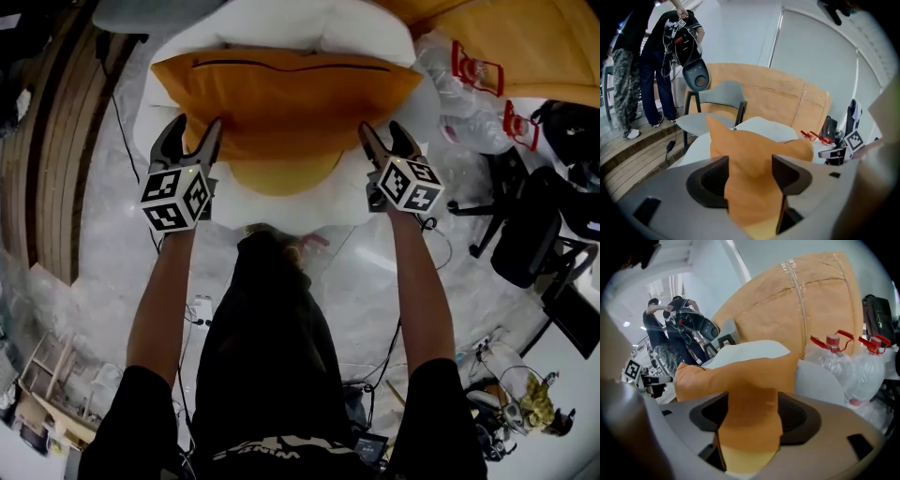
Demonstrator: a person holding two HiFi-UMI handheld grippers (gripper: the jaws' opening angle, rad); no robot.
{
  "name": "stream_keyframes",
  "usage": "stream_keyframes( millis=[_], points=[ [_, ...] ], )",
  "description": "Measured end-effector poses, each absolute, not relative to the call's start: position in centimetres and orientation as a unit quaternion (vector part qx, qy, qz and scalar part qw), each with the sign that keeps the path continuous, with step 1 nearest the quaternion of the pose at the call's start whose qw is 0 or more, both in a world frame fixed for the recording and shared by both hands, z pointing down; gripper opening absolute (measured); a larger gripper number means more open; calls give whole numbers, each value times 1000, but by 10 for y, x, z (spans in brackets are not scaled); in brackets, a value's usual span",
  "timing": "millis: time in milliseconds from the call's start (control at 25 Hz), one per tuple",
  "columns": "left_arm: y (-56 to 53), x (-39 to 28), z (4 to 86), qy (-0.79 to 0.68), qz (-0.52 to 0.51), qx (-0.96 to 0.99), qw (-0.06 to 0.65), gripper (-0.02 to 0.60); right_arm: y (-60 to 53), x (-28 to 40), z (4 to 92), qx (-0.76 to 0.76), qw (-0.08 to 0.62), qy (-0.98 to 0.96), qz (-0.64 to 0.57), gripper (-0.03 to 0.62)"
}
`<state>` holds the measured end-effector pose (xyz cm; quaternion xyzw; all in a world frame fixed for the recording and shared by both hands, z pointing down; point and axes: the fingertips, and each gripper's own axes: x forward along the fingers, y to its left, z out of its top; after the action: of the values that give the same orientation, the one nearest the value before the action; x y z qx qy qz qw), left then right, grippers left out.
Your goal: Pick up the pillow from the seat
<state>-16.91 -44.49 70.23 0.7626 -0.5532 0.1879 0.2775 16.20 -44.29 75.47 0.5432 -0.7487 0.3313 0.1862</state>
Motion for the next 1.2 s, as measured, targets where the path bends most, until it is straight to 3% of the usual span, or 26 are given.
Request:
stream_keyframes(
  millis=[80,360,880,1000,1120,1200],
  points=[
    [-445,-168,709,-553,184,763,280,291,-448,169,765,556,183,-740,333,334],
    [-454,-162,722,-552,165,771,272,332,-473,182,791,555,182,-741,332,344],
    [-467,-156,735,-550,149,777,269,324,-490,176,802,540,179,-758,318,338],
    [-465,-150,739,-542,162,777,275,247,-488,174,806,545,205,-753,307,265],
    [-456,-141,748,-529,188,773,294,70,-482,170,812,539,244,-748,301,94],
    [-452,-139,751,-528,183,768,313,41,-479,167,815,538,251,-746,303,58]
  ],
)
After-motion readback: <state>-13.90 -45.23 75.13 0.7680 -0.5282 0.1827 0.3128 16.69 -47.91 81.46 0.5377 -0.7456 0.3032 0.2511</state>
